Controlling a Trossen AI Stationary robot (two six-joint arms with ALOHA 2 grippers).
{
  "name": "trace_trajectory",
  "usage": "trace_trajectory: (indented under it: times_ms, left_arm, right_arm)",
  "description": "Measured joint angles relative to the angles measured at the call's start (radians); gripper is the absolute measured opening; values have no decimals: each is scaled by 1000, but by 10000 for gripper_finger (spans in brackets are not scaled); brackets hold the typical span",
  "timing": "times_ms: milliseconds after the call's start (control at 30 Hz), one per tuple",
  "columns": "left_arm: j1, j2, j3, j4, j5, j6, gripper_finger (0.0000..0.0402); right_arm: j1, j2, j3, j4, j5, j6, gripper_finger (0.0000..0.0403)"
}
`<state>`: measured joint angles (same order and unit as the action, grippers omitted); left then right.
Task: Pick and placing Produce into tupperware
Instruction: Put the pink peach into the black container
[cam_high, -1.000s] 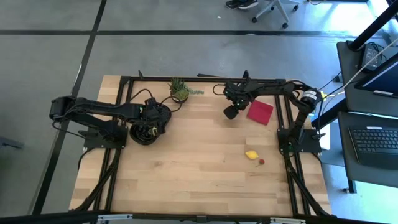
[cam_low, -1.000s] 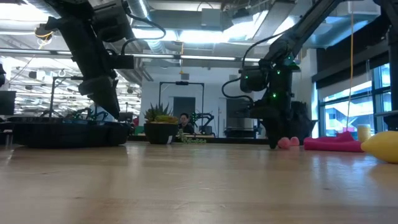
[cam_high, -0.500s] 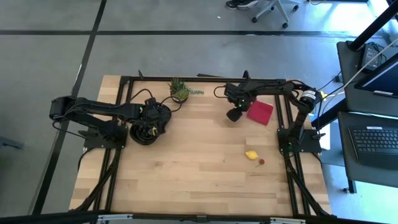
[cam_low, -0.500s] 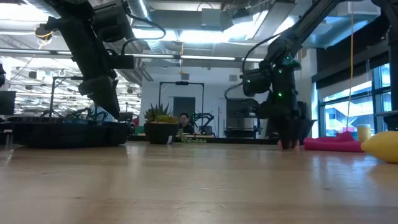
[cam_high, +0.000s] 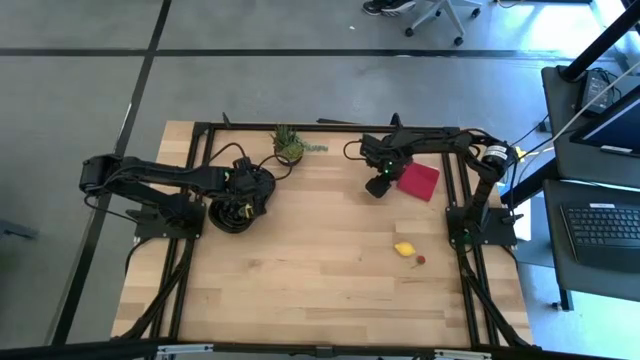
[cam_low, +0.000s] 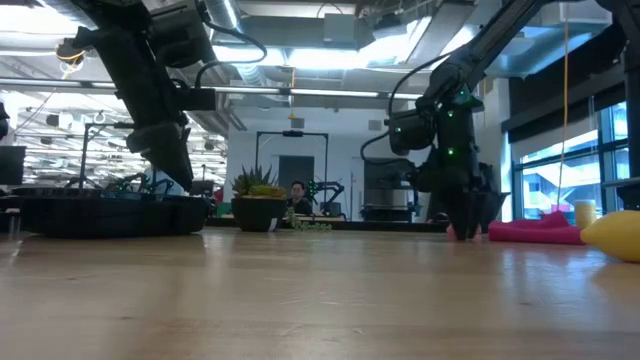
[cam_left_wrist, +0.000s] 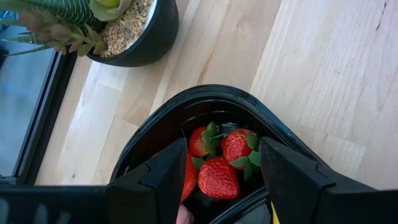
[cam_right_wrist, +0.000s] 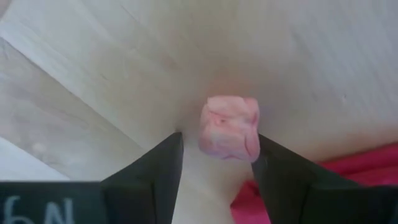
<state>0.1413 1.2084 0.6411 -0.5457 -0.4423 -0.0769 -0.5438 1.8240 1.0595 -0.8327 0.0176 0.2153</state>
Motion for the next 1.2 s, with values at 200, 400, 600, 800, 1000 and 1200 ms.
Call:
trace_trajectory:
  times_ms: [200, 400, 600, 800, 1000, 1200]
  left_arm:
    - [0, 0, 0, 0, 0, 0, 192]
    - [0, 0, 0, 0, 0, 0, 192]
    - [0, 0, 0, 0, 0, 0, 192]
    - [0, 0, 0, 0, 0, 1, 192]
    - [0, 0, 0, 4, 0, 1, 192]
    - [0, 0, 0, 15, -1, 1, 192]
  right_arm:
    - [0, -1, 0, 11, 9, 9, 186]
    - [0, -1, 1, 19, 11, 11, 157]
    - [0, -1, 2, 29, 12, 8, 83]
    - [7, -1, 4, 35, 29, -27, 57]
    - [63, 0, 25, 72, 0, -27, 57]
    - [170, -1, 112, 278, -170, -12, 57]
